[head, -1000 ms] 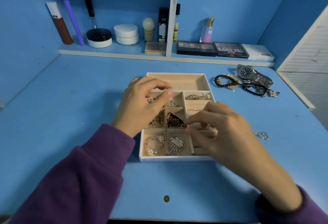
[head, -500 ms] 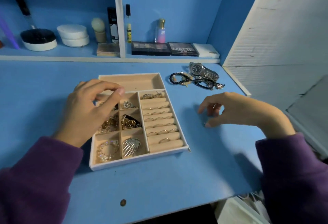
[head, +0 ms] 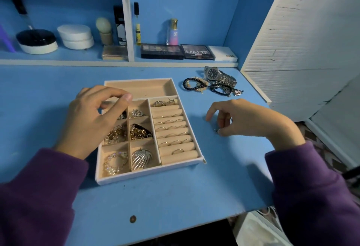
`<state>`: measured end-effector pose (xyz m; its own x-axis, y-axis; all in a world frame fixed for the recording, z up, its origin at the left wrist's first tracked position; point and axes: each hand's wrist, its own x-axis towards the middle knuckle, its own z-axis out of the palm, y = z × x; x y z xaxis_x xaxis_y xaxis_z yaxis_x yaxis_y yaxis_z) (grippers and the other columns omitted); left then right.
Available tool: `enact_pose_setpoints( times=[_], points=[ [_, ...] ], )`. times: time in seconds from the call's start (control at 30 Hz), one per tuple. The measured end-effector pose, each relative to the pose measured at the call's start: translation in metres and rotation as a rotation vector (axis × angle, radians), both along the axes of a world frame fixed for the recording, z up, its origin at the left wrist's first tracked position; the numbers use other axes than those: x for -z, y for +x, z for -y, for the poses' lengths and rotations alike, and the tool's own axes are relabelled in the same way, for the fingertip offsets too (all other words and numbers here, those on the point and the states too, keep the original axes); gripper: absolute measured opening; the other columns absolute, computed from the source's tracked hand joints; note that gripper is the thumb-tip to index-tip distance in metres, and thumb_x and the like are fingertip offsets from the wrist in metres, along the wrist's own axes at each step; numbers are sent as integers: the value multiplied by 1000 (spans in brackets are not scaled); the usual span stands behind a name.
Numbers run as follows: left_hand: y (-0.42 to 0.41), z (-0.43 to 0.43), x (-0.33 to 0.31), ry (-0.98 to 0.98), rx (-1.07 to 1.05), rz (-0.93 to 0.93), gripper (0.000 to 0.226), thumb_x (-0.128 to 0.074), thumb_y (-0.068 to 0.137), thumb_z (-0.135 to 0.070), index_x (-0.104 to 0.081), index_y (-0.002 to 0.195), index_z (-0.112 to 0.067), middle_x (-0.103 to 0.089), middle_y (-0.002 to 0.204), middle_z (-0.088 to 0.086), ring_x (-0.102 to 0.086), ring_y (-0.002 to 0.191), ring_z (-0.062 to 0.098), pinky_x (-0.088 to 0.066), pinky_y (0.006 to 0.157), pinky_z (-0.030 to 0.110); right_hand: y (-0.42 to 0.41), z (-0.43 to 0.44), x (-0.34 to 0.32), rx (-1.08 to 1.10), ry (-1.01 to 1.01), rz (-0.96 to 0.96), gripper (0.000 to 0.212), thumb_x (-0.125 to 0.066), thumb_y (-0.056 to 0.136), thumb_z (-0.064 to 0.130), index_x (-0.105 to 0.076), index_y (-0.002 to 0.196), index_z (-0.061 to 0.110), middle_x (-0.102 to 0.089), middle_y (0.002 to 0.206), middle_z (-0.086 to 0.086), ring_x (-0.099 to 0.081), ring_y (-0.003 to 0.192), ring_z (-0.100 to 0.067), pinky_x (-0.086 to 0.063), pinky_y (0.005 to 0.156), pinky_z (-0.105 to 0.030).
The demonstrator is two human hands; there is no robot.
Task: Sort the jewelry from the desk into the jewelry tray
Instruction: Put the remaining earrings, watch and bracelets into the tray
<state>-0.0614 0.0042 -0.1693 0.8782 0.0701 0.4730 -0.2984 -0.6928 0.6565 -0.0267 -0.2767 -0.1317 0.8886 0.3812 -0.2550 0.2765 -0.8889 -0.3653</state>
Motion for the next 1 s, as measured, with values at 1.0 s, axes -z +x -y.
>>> enact_pose_setpoints(
  times=[1.0],
  points=[
    [11, -14, 7, -158, -157, -19, 21, -48, 92, -32, -65, 102, -24, -61, 99, -8, -49, 98, 7, -36, 73, 7, 20, -137, 14, -211, 337, 430, 17, -64, 82, 11, -74, 94, 17, -65, 81, 2, -41, 64, 5, -32, 65, -3]
  ],
)
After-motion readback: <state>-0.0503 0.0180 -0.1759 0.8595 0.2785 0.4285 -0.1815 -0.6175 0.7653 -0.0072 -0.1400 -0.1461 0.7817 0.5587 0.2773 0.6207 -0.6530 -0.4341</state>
